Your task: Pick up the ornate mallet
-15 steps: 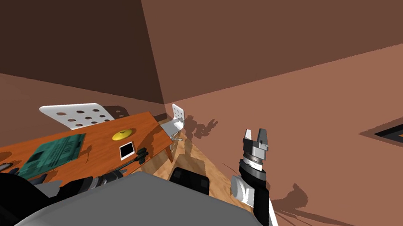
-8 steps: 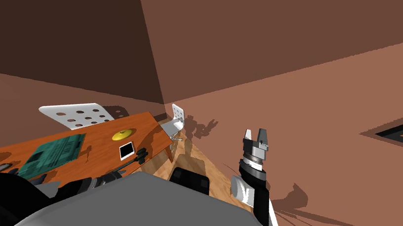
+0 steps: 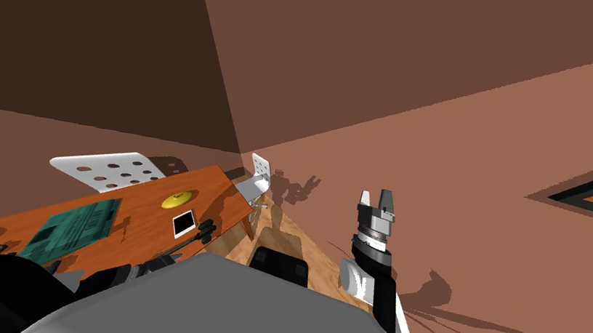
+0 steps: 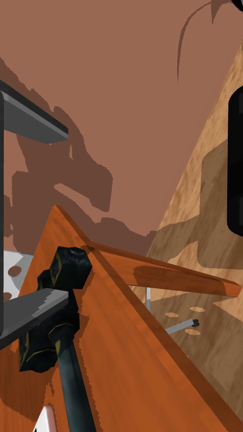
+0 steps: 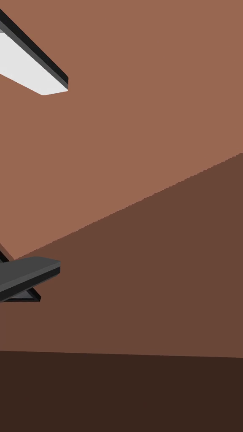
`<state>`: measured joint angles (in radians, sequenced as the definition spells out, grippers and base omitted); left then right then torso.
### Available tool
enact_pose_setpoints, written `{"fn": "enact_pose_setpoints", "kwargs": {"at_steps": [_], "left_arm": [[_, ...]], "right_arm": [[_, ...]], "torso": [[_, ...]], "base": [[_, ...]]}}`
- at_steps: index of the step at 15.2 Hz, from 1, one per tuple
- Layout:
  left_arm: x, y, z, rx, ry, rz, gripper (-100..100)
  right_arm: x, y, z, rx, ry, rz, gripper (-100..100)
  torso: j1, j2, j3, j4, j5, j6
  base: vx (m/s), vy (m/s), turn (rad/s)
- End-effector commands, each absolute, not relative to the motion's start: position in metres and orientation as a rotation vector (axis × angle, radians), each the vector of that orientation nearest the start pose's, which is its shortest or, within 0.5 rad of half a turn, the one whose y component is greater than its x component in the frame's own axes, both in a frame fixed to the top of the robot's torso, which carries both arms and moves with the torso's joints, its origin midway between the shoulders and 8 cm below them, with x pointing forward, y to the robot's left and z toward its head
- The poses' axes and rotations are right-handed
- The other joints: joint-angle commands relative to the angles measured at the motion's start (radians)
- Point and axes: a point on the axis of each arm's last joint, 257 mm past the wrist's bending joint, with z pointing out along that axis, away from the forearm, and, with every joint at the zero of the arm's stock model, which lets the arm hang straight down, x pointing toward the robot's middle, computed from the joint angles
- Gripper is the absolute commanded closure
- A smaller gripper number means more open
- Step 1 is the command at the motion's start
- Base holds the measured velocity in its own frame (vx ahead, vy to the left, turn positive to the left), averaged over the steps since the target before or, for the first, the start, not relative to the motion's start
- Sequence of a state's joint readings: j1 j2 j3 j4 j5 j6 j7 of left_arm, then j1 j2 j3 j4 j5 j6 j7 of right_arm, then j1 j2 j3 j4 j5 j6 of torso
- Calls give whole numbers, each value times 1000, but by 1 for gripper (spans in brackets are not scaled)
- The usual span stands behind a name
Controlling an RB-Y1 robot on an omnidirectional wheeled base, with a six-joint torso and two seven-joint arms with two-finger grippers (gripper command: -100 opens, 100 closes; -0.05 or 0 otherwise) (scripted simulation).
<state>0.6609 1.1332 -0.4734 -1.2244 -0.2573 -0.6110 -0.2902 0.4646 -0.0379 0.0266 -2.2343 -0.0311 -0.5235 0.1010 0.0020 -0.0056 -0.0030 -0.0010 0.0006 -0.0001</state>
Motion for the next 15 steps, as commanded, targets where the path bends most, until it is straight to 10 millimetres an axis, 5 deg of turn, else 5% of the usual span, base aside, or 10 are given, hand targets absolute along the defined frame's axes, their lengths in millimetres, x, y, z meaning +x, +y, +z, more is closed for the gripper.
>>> {"fn": "enact_pose_setpoints", "kwargs": {"at_steps": [1,15], "left_arm": [[65,475,-473,123,2635,-385,-100],[60,478,-475,135,2649,-374,-100]], "right_arm": [[353,-268,20,608,643,1270,0],[353,-268,20,608,643,1270,0]], "torso": [[0,0,0,0,0,0],[1,2,1,0,0,0]], "base": [[91,-18,-63],[11,0,-2]]}}
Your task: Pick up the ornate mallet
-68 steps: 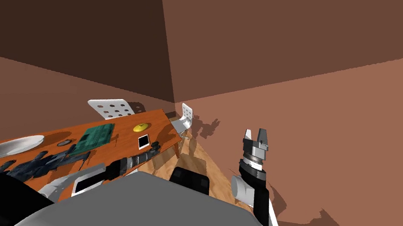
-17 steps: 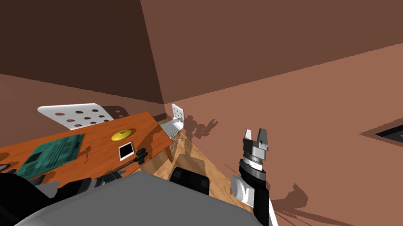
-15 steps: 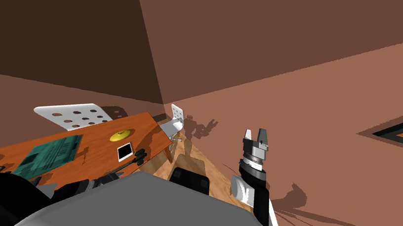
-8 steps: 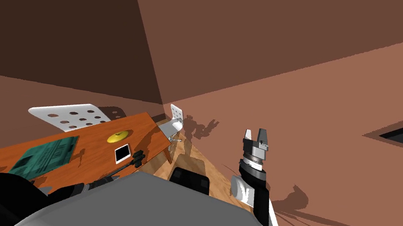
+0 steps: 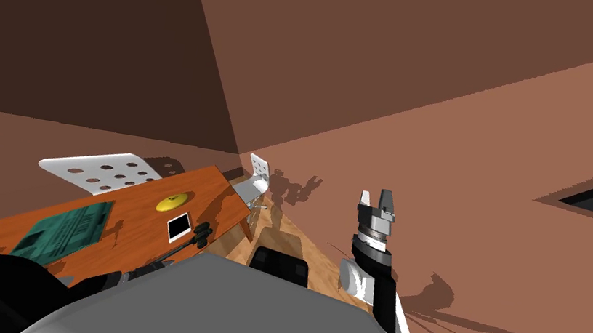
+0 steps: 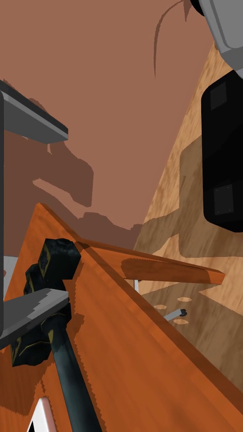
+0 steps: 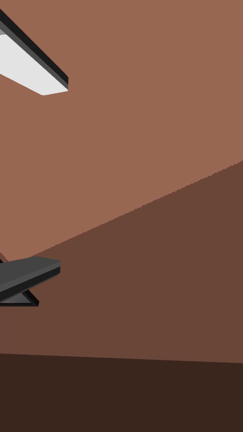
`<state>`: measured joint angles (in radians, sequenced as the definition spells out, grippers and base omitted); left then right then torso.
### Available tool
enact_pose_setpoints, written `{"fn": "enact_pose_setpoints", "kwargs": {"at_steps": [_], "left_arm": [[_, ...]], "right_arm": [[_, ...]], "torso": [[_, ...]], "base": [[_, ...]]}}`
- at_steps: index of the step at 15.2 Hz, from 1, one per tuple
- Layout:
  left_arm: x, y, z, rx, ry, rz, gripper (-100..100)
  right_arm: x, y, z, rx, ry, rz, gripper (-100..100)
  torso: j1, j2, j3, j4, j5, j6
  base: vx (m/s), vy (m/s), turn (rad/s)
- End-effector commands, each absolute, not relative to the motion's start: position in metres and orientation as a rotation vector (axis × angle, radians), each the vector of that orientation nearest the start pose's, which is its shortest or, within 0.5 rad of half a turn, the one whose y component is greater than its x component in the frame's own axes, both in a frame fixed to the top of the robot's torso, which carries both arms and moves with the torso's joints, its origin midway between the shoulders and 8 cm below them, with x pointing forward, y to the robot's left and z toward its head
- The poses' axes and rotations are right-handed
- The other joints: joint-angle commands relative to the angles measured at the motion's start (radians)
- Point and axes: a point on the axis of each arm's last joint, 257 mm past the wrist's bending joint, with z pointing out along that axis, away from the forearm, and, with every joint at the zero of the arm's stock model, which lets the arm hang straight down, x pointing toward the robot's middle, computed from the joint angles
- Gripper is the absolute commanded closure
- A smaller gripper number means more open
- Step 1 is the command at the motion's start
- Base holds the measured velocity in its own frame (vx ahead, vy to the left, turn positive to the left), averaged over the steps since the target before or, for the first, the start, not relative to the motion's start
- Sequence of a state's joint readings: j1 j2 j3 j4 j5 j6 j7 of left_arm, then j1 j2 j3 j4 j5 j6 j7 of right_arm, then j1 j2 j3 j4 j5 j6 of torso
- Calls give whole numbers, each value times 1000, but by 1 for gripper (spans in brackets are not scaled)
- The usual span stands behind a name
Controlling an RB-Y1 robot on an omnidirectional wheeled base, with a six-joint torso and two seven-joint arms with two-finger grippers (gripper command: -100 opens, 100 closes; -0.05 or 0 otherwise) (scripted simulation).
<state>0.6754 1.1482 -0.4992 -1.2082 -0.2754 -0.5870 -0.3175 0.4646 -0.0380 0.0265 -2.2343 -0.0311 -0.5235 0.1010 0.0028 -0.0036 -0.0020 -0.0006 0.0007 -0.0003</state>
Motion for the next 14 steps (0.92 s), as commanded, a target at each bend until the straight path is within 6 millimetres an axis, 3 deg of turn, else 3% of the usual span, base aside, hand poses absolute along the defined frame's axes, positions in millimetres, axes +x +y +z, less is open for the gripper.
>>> {"fn": "enact_pose_setpoints", "kwargs": {"at_steps": [1,4,5,10,14], "left_arm": [[60,478,-475,135,2649,-374,-100],[60,478,-475,135,2649,-374,-100],[44,489,-475,179,2681,-345,-100],[20,506,-475,248,2732,-299,-100],[20,506,-475,248,2732,-299,-100]], "right_arm": [[353,-268,20,608,643,1270,0],[353,-268,20,608,643,1270,0],[353,-268,20,608,643,1270,0],[353,-268,20,608,643,1270,0],[353,-268,20,608,643,1270,0]], "torso": [[0,0,0,0,0,0],[-1,1,1,0,0,0],[0,1,0,0,0,0],[-1,-5,-3,-1,0,0],[0,-1,-1,0,0,0]], "base": [[0,0,0],[-5,-5,-18],[27,-10,-34],[73,-17,-73],[20,3,2]]}}
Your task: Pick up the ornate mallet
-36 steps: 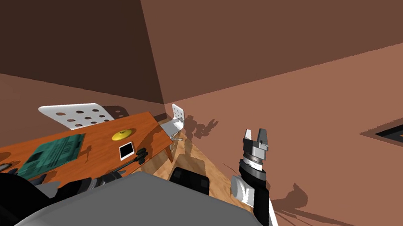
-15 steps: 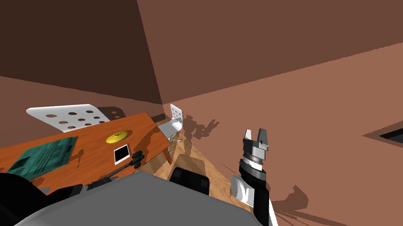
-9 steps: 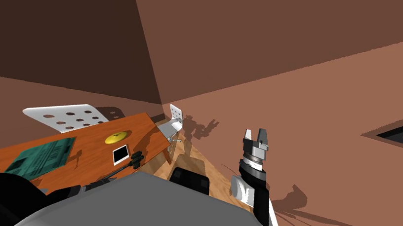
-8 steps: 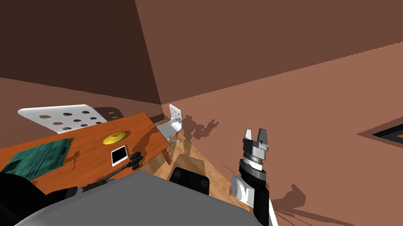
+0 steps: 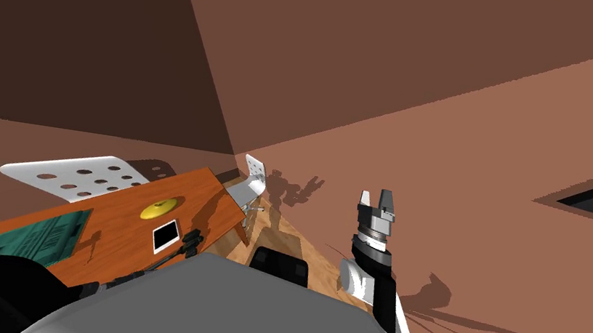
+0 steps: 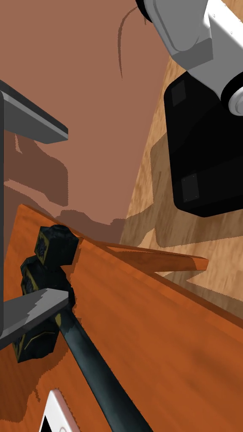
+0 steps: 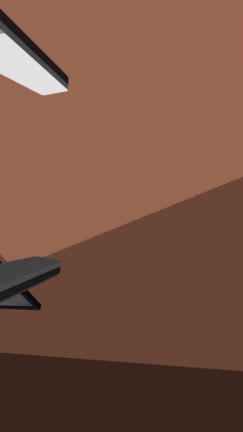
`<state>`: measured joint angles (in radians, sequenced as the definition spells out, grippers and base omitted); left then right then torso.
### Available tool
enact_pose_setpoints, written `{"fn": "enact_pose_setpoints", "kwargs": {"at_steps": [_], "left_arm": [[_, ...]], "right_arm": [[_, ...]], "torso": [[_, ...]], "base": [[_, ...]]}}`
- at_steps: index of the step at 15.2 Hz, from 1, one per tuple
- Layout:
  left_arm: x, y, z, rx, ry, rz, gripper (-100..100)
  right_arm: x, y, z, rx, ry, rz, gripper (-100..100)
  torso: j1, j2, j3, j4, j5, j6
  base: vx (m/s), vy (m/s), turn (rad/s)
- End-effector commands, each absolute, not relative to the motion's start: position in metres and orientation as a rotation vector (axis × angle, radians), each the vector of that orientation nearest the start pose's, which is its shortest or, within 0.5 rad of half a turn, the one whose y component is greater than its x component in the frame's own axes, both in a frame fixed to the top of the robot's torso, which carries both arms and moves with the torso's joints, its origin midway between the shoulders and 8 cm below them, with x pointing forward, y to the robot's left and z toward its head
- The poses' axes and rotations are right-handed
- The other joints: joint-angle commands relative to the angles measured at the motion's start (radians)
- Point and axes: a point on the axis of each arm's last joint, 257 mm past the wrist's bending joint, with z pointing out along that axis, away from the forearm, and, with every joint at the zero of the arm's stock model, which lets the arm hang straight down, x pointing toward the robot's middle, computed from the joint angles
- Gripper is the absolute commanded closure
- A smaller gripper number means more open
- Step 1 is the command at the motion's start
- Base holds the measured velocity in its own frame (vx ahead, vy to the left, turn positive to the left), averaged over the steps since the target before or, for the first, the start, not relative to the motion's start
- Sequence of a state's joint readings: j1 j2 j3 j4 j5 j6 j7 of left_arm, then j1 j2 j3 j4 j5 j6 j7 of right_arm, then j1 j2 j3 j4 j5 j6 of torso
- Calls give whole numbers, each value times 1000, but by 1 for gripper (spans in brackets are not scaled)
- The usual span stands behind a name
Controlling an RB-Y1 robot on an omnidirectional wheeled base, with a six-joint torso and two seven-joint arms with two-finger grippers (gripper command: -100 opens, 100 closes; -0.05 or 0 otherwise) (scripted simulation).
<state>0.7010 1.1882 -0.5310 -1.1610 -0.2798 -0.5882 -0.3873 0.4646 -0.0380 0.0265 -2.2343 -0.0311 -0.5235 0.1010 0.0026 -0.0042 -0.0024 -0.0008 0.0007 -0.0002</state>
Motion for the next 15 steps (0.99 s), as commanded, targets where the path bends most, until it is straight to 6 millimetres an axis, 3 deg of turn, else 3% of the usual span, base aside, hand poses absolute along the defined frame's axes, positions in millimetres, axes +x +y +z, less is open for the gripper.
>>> {"fn": "enact_pose_setpoints", "kwargs": {"at_steps": [1,5,6,12,15], "left_arm": [[20,506,-475,248,2732,-299,-100],[20,506,-475,248,2732,-299,-100],[3,519,-473,298,2765,-265,-100],[-13,531,-472,343,2796,-236,-100],[-39,545,-470,411,2845,-201,-100]], "right_arm": [[353,-268,20,608,643,1270,0],[353,-268,20,608,642,1270,0],[353,-268,20,608,643,1270,0],[353,-268,20,608,643,1270,0],[353,-268,20,607,643,1270,0]], "torso": [[0,0,0,0,0,0],[-1,1,1,0,0,0],[0,1,1,0,0,0],[0,-4,-2,-1,0,0],[5,-6,-4,-1,1,1]], "base": [[5,3,8],[4,-5,-19],[51,-3,-27],[67,-3,-91],[119,81,-231]]}}
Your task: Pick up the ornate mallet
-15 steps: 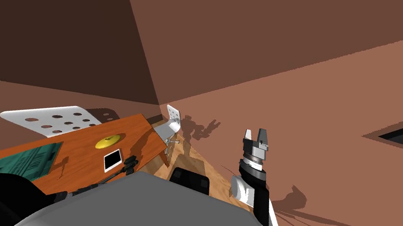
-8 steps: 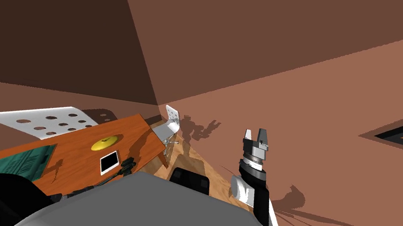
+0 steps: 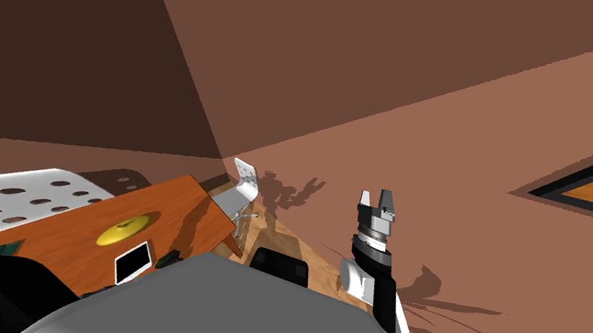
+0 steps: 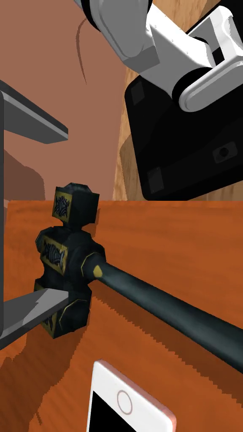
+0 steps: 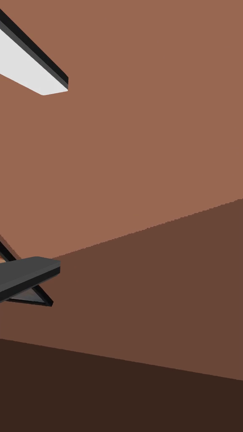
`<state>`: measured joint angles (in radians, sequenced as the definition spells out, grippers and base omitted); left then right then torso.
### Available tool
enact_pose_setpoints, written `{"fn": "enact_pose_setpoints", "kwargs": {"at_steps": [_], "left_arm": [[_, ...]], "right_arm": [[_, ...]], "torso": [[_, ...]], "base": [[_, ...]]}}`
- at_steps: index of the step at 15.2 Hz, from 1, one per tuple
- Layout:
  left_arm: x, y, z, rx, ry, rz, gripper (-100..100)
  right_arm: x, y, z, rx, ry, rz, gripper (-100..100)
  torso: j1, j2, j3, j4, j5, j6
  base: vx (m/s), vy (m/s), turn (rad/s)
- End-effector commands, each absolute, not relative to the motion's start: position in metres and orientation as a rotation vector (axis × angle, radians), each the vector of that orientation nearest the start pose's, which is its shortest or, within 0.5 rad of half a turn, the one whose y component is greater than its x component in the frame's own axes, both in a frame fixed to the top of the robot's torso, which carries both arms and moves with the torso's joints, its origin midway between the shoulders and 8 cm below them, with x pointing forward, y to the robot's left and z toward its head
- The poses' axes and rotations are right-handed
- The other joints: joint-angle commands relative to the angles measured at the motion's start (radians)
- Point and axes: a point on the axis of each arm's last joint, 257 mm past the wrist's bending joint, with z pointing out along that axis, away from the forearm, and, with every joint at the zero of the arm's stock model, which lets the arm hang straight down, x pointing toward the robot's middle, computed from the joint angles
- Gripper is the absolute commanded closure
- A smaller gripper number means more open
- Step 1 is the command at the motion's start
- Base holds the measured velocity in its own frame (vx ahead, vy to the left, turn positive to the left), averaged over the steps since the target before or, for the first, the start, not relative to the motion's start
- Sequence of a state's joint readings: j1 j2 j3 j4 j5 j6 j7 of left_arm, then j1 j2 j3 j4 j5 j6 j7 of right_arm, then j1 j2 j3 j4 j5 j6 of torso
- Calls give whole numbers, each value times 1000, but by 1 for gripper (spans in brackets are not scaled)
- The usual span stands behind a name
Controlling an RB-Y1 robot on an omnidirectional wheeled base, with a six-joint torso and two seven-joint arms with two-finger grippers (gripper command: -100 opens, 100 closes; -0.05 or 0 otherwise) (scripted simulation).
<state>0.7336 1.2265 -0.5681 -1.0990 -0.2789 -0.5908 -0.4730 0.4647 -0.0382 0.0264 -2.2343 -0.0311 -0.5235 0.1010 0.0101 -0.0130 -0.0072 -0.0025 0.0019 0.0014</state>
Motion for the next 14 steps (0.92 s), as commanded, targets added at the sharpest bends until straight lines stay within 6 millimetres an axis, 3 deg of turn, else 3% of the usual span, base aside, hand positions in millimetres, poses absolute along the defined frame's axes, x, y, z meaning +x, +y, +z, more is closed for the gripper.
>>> {"fn": "enact_pose_setpoints", "kwargs": {"at_steps": [1,6,9,14], "left_arm": [[-52,550,-469,445,2870,-189,-100],[-104,558,-470,552,2966,-179,-100],[-141,535,-483,576,3026,-230,-100],[-177,498,-497,599,3076,-310,-100]], "right_arm": [[353,-268,20,607,643,1269,0],[353,-268,20,607,643,1269,0],[353,-268,20,607,643,1269,0],[353,-268,20,608,643,1269,0]], "torso": [[0,0,0,0,0,0],[2,-2,-1,-1,1,0],[1,3,1,0,1,-1],[-5,5,3,1,0,-2]], "base": [[178,116,-326],[139,134,-201],[69,120,-107],[52,62,-34]]}}
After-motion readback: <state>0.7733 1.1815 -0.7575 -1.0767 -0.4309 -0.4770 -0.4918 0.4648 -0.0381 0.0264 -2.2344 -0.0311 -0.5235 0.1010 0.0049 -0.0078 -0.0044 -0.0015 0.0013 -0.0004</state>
